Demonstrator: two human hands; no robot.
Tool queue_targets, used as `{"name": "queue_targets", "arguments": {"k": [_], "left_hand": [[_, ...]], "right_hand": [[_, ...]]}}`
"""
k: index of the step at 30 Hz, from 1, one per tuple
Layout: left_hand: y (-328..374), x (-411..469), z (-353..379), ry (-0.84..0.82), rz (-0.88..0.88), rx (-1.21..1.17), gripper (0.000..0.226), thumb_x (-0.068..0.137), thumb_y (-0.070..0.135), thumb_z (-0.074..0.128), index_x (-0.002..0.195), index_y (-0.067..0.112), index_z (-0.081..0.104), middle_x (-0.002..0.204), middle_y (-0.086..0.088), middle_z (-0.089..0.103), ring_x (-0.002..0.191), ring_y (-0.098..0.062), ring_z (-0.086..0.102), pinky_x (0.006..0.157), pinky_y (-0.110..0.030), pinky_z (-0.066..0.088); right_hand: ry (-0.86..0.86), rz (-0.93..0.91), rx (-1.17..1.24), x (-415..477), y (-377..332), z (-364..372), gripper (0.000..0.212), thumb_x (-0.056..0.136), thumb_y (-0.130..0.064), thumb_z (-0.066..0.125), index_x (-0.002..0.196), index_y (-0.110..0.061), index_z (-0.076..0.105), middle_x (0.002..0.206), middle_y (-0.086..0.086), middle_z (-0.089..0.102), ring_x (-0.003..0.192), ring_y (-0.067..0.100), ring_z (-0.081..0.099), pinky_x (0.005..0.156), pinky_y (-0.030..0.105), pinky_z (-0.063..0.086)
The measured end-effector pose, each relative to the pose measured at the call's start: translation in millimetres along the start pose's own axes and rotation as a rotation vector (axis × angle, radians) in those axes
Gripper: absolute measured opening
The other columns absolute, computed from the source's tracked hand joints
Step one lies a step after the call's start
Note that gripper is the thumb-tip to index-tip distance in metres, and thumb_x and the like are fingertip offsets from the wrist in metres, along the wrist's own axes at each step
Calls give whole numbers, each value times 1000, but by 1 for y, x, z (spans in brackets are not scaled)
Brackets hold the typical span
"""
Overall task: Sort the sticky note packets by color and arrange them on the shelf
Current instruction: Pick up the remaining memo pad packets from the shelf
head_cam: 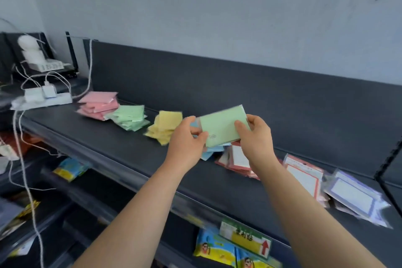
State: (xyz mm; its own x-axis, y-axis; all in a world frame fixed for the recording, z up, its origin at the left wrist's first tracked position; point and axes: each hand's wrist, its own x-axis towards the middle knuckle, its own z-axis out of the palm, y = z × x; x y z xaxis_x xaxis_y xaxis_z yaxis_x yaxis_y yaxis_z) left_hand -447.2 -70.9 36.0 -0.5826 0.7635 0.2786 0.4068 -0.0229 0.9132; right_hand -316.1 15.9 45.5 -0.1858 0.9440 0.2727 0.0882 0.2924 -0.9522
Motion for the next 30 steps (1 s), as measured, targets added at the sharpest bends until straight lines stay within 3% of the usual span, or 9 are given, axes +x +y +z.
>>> {"name": "queue_targets", "arguments": {"k": [4, 6, 8, 11, 13, 15, 18, 22, 30], "left_hand": [[-28, 37, -67, 71, -18, 21, 48, 93, 12, 58, 138, 14, 42, 115, -3, 63, 91, -24, 67, 70, -28, 58], [-44, 52, -98, 93, -30, 62, 39, 93, 12, 58, 130, 11, 47, 107, 2, 63, 92, -23, 66, 78, -35, 58], [-59, 67, -124, 106, -44, 89, 22, 92, 11, 59, 113, 13, 55, 93, 10, 59, 92, -21, 65, 84, -43, 56], [-80, 90, -154, 121, -84, 108, 25, 87, 14, 64, 112, 10, 60, 95, 8, 60, 98, -20, 64, 86, -42, 56], [-93, 104, -168, 118, -106, 135, 29, 85, 15, 67, 112, 8, 62, 102, 3, 64, 95, -16, 62, 78, -27, 54], [-102, 114, -180, 113, -117, 162, 23, 84, 12, 65, 105, 3, 63, 97, 2, 65, 84, -15, 58, 60, -14, 41], [-114, 130, -193, 127, -128, 186, 6, 83, 7, 61, 89, 5, 63, 81, -1, 64, 77, -24, 57, 53, -21, 35], [-125, 151, -203, 137, -142, 225, 19, 85, 4, 59, 103, 4, 65, 100, -11, 68, 94, -27, 62, 76, -35, 50], [-149, 179, -205, 134, -156, 270, 20, 87, 3, 58, 106, 6, 65, 102, -8, 69, 96, -25, 64, 85, -38, 52]], "right_hand": [[-76, 13, -76, 2, -12, 76, 22, 93, -14, 49, 113, -16, 57, 99, -5, 64, 89, 13, 61, 80, 32, 53], [-119, 35, -86, 3, -15, 112, 18, 92, -12, 50, 106, -16, 60, 97, -2, 65, 91, 19, 64, 81, 37, 55], [-151, 39, -140, 5, -19, 144, 14, 90, -13, 52, 99, -15, 63, 93, 2, 67, 86, 25, 66, 70, 36, 54], [-189, 29, -225, 12, -23, 184, 15, 88, -15, 55, 99, -11, 64, 92, 6, 68, 77, 23, 65, 64, 35, 49], [-205, 9, -269, 18, -24, 208, 15, 88, -17, 57, 102, -12, 62, 87, 1, 65, 79, 24, 67, 69, 36, 53], [-227, -14, -304, 26, -24, 229, 16, 89, -16, 58, 103, -10, 59, 78, -3, 59, 71, 21, 62, 71, 37, 55], [-281, -53, -406, 38, -22, 257, 9, 89, -14, 57, 93, -6, 56, 69, -1, 49, 58, 15, 45, 56, 28, 42], [-319, -56, -494, 55, -15, 287, 26, 84, -9, 53, 66, -11, 34, 60, 1, 37, 55, 18, 34, 54, 32, 38], [-370, -57, -634, 72, -7, 314, 34, 87, -6, 49, 61, -13, 28, 62, 0, 36, 50, 14, 31, 44, 25, 25]]}}
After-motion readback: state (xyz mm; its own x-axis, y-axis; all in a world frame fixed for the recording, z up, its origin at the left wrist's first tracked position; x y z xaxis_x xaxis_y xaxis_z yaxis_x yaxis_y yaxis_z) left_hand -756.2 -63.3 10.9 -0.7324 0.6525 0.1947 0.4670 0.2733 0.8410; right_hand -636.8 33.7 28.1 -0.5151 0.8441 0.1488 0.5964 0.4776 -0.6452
